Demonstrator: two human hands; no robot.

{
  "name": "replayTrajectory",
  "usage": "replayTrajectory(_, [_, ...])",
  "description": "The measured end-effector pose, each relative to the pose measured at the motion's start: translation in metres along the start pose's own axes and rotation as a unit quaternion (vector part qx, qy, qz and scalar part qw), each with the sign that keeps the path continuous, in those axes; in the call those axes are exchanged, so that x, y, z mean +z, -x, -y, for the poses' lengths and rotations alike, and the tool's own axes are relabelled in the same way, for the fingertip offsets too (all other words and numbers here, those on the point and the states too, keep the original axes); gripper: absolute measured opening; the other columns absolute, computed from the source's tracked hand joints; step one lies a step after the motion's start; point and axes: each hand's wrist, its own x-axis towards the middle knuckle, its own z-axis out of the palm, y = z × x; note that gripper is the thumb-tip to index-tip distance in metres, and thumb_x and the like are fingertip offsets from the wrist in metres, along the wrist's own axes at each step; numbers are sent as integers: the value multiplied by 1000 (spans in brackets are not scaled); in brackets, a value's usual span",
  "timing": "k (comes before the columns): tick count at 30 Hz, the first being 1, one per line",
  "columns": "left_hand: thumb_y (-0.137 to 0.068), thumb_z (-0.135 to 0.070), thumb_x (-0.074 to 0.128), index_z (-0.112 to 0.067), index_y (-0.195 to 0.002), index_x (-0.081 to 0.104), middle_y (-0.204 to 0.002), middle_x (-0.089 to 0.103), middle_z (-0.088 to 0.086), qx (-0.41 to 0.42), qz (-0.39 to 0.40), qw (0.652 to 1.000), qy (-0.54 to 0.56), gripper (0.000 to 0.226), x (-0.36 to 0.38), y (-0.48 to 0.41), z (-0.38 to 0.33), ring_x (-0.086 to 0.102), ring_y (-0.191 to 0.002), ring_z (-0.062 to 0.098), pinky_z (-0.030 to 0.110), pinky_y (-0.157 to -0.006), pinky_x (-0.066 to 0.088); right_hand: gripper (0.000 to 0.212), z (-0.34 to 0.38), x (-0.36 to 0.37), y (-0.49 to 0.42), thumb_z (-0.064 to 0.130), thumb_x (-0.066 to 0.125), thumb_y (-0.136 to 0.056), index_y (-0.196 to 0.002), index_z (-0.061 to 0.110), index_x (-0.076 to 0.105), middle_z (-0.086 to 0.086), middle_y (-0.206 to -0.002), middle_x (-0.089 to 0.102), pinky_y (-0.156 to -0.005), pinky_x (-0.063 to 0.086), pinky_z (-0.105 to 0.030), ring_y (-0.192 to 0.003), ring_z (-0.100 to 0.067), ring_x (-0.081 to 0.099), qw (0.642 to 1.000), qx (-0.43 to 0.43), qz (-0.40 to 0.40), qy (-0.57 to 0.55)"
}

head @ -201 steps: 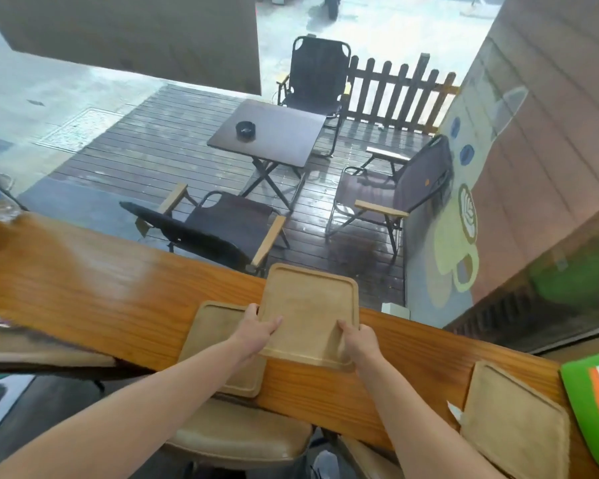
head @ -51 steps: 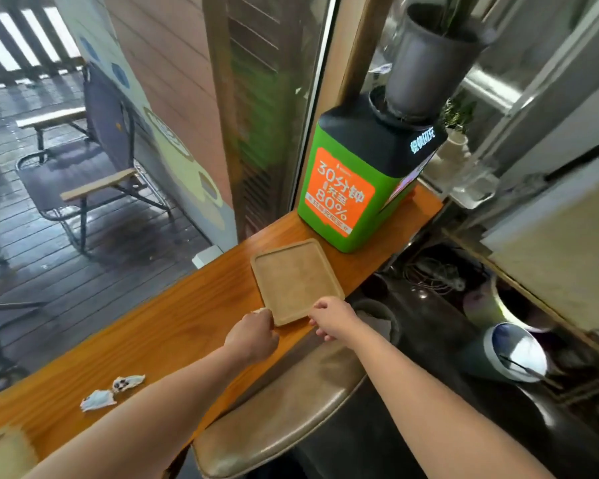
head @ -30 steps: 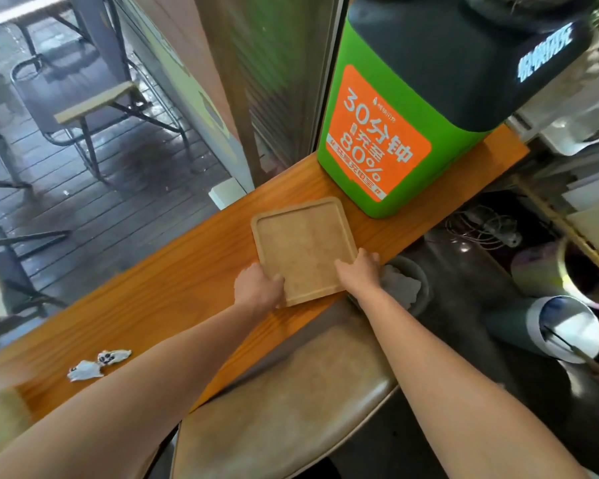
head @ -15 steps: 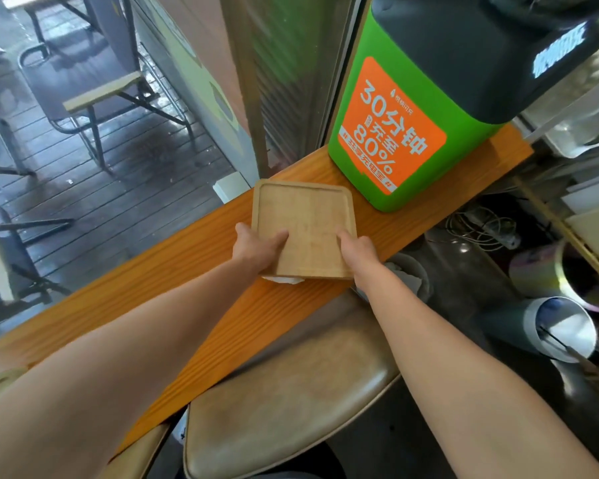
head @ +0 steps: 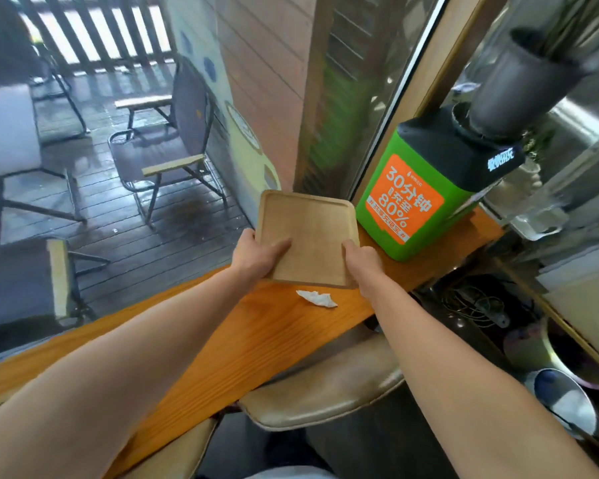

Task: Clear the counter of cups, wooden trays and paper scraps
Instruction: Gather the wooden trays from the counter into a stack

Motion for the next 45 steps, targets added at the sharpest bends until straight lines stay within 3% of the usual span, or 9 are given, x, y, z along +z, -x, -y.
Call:
replayTrajectory(5, [-84, -54, 71, -16, -107, 49, -107, 62, 6, 11, -39, 999, 3, 49, -84, 37, 35, 63, -98, 27, 49, -87, 56, 47, 9, 53, 76, 53, 49, -95, -110, 11, 62, -3, -89, 61, -66, 44, -36, -79, -24, 57, 999, -28, 24, -15])
replayTrajectory(9, [-86, -55, 67, -19, -105, 50, -97, 60, -1, 9, -58, 998, -9, 44, -149, 62, 76, 61, -86, 19, 36, -66, 54, 53, -3, 107, 136, 48, 47, -98, -124, 5, 59, -13, -116, 62, -76, 44, -37, -98, -31, 57, 998, -51, 37, -19])
replayTrajectory(14, [-90, -52, 64, -19, -109, 52, -96, 61, -3, -5, -95, 995, -21, 40, -213, 98, 121, 58, -77, 11, 23, -52, 43, 49, -17, 160, 194, 48, 46, -99, -121, 6, 58, -8, -112, 63, -79, 46, -38, -99, -26, 58, 994, -60, 92, -11])
replayTrajectory(19, [-92, -51, 62, -16, -122, 51, -110, 60, 4, -20, -147, 989, 9, 48, -252, 135, 140, 61, -101, 26, 45, -86, 56, 48, -7, 188, 222, 47, 45, -100, -112, 3, 60, -12, -107, 64, -74, 47, -38, -93, -27, 59, 983, -114, 145, 26])
replayTrajectory(25, [-94, -48, 60, -11, -131, 48, -121, 59, 8, -35, -231, 970, 73, 54, -272, 178, 158, 58, -107, 25, 40, -87, 53, 39, 5, 212, 238, 47, 45, -100, -100, 8, 51, -6, -93, 53, -68, 37, -33, -81, -21, 48, 959, -183, 203, 76])
replayTrajectory(32, [-93, -51, 61, -14, -126, 51, -118, 63, 8, -130, -265, 949, 113, 51, -262, 226, 225, 62, -100, 25, 47, -88, 55, 52, -47, 237, 260, 46, 46, -100, -116, -1, 62, -18, -117, 65, -79, 46, -39, -102, -34, 60, 940, -169, 263, 137])
replayTrajectory(38, [-93, -51, 61, -6, -142, 43, -135, 56, 13, -167, -255, 945, 118, 69, -268, 238, 261, 55, -120, 33, 50, -104, 47, 57, -73, 259, 268, 46, 46, -101, -133, 0, 56, -15, -134, 57, -99, 44, -43, -120, -36, 55, 930, -157, 288, 168])
replayTrajectory(43, [-96, -48, 57, -6, -133, 48, -127, 59, 13, -184, -239, 949, 93, 57, -286, 229, 282, 58, -114, 32, 47, -100, 49, 49, -74, 286, 271, 46, 47, -100, -124, 4, 57, -12, -111, 63, -66, 42, -35, -84, -22, 56, 928, -119, 295, 193])
replayTrajectory(45, [-101, -44, 49, -6, -131, 48, -126, 58, 13, -195, -226, 951, 79, 49, -297, 222, 290, 57, -111, 31, 45, -97, 49, 52, -74, 298, 273, 45, 45, -101, -132, 4, 53, -11, -116, 60, -68, 40, -34, -92, -25, 55, 926, -94, 294, 217])
